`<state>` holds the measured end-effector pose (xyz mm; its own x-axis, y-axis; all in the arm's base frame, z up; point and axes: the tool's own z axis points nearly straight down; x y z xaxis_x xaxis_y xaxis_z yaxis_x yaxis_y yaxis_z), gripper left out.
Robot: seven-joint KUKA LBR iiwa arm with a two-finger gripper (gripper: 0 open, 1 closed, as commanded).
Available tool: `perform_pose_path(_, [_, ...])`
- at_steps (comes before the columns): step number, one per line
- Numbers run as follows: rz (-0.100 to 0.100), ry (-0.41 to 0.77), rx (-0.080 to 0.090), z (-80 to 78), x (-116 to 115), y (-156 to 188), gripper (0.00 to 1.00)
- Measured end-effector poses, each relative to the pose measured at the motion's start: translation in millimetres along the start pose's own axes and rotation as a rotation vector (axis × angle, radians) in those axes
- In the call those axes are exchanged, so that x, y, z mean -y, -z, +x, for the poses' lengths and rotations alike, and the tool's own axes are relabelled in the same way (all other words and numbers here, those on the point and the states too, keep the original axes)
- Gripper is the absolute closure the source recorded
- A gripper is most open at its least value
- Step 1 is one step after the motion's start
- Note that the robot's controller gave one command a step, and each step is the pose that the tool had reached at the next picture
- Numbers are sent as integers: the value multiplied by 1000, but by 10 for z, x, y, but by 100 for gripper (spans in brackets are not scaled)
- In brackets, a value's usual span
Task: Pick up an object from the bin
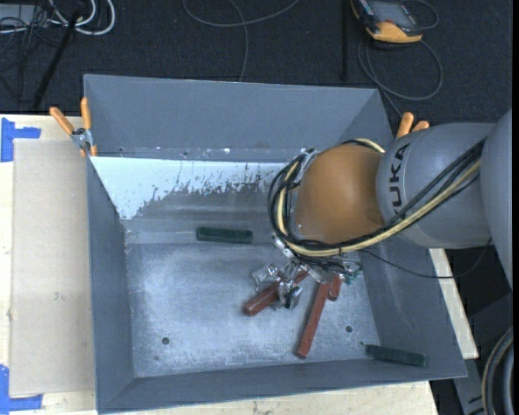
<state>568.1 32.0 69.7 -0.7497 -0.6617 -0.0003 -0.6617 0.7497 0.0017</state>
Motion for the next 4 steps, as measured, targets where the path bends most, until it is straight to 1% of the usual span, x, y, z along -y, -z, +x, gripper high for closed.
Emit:
perform_pose_path(1, [0, -1, 0, 2, 0, -2, 0])
perform_pose_path(2, [0, -2, 0, 0, 1, 1, 100])
perform_pose_path(3, [1, 24, 2, -224, -59, 3, 100])
perform_pose_path(4, [1, 22, 1, -216, -57, 2, 0])
